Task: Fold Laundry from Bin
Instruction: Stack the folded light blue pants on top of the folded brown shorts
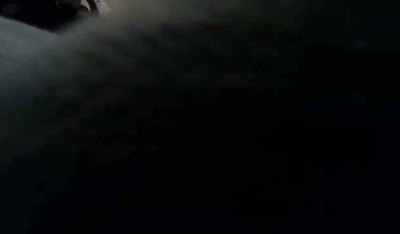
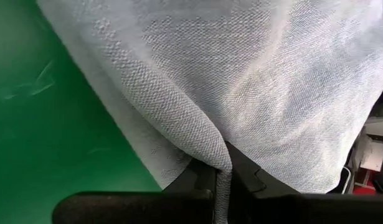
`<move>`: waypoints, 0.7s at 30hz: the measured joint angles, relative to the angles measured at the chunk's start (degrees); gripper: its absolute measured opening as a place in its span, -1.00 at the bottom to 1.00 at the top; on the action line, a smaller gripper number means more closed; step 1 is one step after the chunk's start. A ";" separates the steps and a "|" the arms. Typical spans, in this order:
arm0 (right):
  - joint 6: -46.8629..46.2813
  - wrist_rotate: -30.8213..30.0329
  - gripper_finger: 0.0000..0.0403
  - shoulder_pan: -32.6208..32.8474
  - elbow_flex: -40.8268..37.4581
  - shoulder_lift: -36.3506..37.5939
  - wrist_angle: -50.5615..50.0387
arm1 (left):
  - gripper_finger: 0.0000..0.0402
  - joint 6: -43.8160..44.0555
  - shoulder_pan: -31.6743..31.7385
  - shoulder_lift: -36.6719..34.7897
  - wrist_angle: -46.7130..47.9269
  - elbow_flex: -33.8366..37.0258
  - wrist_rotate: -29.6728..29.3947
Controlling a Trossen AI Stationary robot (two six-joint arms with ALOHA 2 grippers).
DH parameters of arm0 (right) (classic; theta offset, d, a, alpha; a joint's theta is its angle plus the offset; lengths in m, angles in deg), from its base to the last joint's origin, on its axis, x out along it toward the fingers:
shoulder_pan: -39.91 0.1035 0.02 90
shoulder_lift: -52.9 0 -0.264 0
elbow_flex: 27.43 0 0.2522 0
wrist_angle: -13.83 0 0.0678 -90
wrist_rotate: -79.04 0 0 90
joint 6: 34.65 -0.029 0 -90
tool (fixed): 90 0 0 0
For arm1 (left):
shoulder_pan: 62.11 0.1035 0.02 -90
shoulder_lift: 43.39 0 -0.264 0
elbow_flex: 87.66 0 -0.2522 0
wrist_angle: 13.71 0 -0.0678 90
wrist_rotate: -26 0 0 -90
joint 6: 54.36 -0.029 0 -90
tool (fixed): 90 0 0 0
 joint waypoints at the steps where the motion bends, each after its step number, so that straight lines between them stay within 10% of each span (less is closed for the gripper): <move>1: 0.40 0.14 -0.89 0.00 0.00 0.30 0.00 | -0.99 -0.68 0.00 0.00 -0.54 0.00 -0.04; 21: 18.93 -1.45 -0.86 -6.32 1.76 9.98 6.75 | -1.00 -7.83 1.95 -11.96 -1.26 0.00 -1.14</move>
